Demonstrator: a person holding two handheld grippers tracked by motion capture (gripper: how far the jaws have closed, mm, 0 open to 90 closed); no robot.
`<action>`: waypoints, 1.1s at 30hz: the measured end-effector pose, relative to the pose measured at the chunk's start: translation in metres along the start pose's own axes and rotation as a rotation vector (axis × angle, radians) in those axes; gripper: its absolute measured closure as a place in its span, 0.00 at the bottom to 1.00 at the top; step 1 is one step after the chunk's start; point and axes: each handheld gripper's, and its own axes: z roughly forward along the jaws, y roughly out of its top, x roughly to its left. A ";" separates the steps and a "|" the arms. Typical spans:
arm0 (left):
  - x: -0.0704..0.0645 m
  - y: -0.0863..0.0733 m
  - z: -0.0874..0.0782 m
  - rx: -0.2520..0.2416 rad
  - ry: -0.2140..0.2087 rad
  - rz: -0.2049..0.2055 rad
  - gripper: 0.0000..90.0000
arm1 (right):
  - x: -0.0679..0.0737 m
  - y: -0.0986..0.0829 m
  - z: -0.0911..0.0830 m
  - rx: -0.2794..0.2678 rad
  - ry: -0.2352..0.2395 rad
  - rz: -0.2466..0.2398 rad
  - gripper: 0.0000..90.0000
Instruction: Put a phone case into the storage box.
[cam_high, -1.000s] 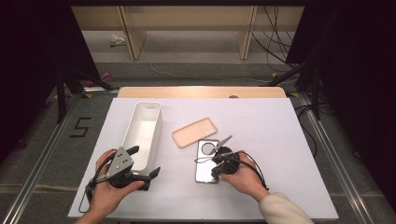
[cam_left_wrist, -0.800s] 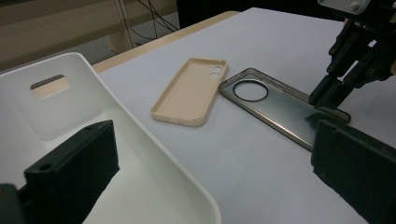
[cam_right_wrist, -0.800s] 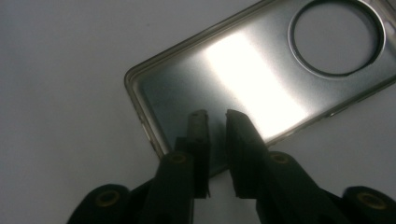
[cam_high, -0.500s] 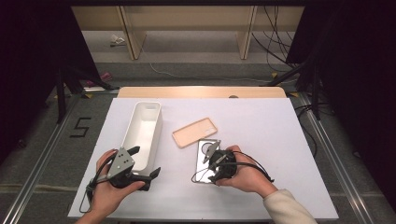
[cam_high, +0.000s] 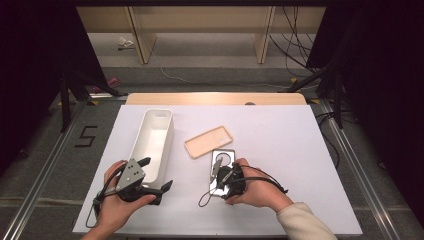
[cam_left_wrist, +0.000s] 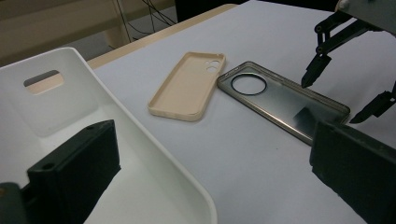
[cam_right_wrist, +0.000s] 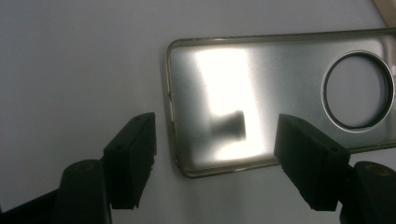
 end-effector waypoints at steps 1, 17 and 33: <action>0.000 0.000 0.000 0.000 -0.001 0.000 0.01 | 0.000 0.001 0.000 0.012 0.000 -0.015 0.34; -0.002 0.000 0.000 -0.005 -0.009 0.005 0.01 | 0.006 0.017 0.014 0.101 -0.008 -0.077 0.46; -0.002 0.000 0.001 -0.005 -0.012 0.007 0.02 | 0.008 0.024 0.017 0.136 0.061 -0.086 0.77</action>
